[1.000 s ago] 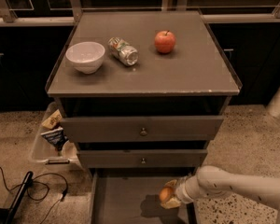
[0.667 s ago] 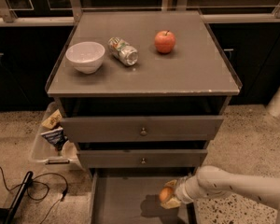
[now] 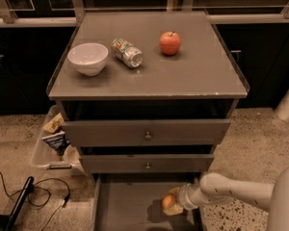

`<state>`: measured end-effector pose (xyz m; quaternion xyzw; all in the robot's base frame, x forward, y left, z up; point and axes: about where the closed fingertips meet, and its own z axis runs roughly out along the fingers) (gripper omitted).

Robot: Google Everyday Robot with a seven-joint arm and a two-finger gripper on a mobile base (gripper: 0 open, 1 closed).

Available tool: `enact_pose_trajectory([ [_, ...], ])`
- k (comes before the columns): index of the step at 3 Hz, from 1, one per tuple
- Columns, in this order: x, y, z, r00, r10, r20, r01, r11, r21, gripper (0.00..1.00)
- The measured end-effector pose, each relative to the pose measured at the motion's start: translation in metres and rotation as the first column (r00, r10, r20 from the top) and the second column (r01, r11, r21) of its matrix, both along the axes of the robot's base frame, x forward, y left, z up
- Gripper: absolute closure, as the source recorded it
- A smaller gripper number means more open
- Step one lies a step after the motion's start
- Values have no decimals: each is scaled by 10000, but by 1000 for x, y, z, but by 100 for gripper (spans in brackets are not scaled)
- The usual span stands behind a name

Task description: Place orange into bottom drawer

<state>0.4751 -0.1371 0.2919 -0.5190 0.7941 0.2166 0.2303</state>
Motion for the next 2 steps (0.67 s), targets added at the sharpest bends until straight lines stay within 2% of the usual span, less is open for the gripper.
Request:
enact_pose_trajectory([
  [1, 27, -3, -34, 9981, -507, 355, 493, 9980, 399, 100],
  [2, 48, -7, -51, 9905, -928, 1018, 845, 9930, 828, 100],
])
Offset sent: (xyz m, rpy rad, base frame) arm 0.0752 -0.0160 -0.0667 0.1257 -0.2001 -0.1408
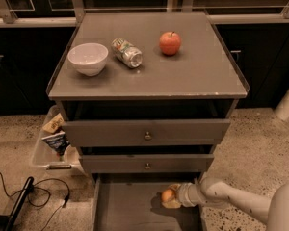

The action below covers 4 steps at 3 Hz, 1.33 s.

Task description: Place orange into bottom drawer

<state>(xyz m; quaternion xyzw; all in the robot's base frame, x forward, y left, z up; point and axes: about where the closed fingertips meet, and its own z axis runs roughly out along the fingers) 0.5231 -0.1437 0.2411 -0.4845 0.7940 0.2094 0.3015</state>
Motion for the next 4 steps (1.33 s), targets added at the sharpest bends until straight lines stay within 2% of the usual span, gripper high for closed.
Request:
enact_pose_trajectory([
  [1, 13, -1, -12, 9975, -302, 645, 282, 9991, 319, 100],
  [2, 20, 7, -28, 9918, -259, 1250, 205, 9988, 438, 100],
  [3, 20, 20, -43, 9856, 18, 1689, -70, 9995, 304, 100],
  [4, 23, 29, -58, 9812, 303, 1905, -321, 9995, 66, 100],
])
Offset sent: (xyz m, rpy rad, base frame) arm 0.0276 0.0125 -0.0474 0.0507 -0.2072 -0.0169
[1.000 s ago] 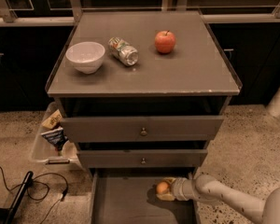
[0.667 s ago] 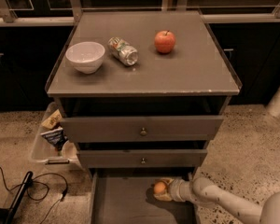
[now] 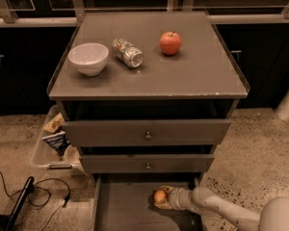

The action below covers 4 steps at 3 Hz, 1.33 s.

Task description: Place orange into bottom drawer

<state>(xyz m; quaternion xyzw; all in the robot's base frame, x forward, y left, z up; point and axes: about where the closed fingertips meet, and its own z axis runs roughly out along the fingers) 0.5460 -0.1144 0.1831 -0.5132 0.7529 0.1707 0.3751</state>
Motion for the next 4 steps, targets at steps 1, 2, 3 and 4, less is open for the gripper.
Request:
enact_pose_trajectory([
  [1, 3, 5, -16, 9998, 183, -24, -184, 9996, -208, 100],
  [2, 5, 8, -32, 9992, 329, -207, -336, 9988, -359, 100],
  [3, 5, 8, -33, 9992, 342, -205, -350, 9987, -376, 81],
  [4, 5, 8, -33, 9992, 342, -205, -350, 9987, -376, 58],
])
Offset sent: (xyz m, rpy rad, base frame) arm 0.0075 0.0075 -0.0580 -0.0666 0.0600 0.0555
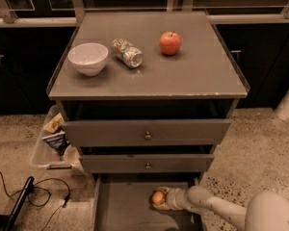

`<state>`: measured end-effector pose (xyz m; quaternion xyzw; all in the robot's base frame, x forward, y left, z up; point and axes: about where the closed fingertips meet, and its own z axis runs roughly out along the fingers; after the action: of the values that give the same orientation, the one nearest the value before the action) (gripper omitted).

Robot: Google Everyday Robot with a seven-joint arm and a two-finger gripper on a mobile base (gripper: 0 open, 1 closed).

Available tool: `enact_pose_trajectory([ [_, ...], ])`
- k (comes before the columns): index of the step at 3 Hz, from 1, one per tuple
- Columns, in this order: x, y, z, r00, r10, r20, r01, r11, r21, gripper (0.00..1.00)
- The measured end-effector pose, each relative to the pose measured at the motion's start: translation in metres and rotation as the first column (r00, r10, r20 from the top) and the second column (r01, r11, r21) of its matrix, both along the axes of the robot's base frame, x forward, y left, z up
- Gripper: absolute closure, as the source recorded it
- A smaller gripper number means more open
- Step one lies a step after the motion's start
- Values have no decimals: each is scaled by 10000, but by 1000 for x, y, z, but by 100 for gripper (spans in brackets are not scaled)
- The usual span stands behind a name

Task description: Place orange into bottom drawer

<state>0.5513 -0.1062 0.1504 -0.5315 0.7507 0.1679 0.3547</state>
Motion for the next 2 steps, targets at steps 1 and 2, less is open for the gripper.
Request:
enact_pose_trajectory([
  [1, 0, 0, 0, 10000, 1, -1, -1, 10000, 1, 35],
  [2, 0, 0, 0, 10000, 1, -1, -1, 10000, 1, 12],
])
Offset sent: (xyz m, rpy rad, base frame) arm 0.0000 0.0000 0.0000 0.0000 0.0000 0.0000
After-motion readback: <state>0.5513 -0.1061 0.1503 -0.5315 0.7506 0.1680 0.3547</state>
